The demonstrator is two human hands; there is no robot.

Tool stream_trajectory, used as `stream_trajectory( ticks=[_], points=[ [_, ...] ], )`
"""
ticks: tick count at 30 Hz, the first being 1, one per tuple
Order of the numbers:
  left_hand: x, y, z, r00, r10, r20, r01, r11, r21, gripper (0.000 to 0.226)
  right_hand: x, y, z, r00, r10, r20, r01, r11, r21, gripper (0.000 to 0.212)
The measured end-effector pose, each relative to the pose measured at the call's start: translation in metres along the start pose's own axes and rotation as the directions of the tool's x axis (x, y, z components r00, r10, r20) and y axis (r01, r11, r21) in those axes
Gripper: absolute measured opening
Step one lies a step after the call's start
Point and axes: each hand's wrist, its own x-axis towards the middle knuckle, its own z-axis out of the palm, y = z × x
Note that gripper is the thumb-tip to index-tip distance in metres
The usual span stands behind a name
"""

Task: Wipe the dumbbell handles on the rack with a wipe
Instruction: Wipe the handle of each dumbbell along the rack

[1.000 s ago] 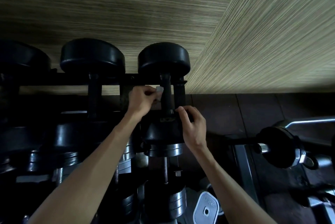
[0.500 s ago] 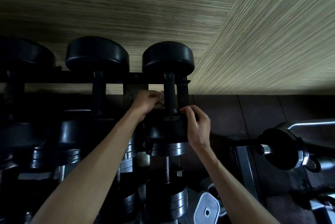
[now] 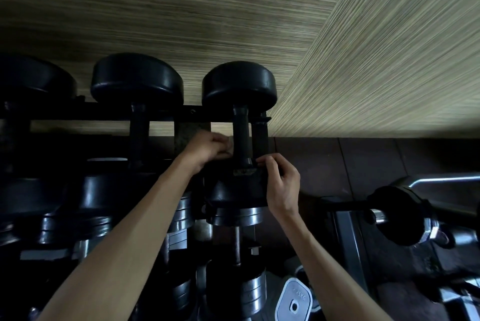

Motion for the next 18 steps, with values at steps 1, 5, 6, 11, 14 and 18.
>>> stream_trajectory(
  ticks=[1,5,6,11,14,18],
  points=[
    [0.007,0.009,0.003,0.998,0.024,-0.064,-0.028,0.998,-0.056,0.023,0.0,0.0,0.0,1.0,0.002,0.001,-0.002,1.0,0.005,0.029],
    [0.024,0.034,0.014,0.979,0.045,-0.198,-0.104,0.949,-0.298,0.025,-0.001,0.0,0.001,1.0,0.015,-0.002,-0.015,1.0,0.007,0.03],
    [0.024,0.033,0.015,0.981,0.037,-0.189,-0.096,0.945,-0.312,0.025,0.0,0.0,0.0,1.0,0.012,-0.002,-0.012,1.0,0.009,0.03],
    [-0.008,0.003,0.003,0.995,-0.073,0.066,0.072,0.997,0.014,0.022,-0.001,0.0,0.0,1.0,-0.018,-0.005,0.018,1.0,0.018,0.03],
    [-0.018,0.002,0.001,0.996,-0.067,0.056,0.061,0.992,0.107,0.024,-0.001,0.0,0.0,1.0,-0.019,-0.003,0.019,0.999,0.026,0.03],
    [0.007,0.037,0.013,0.979,0.04,-0.201,-0.074,0.984,-0.16,0.03,-0.001,0.0,0.0,1.0,-0.003,0.0,0.003,1.0,0.012,0.03]
  ],
)
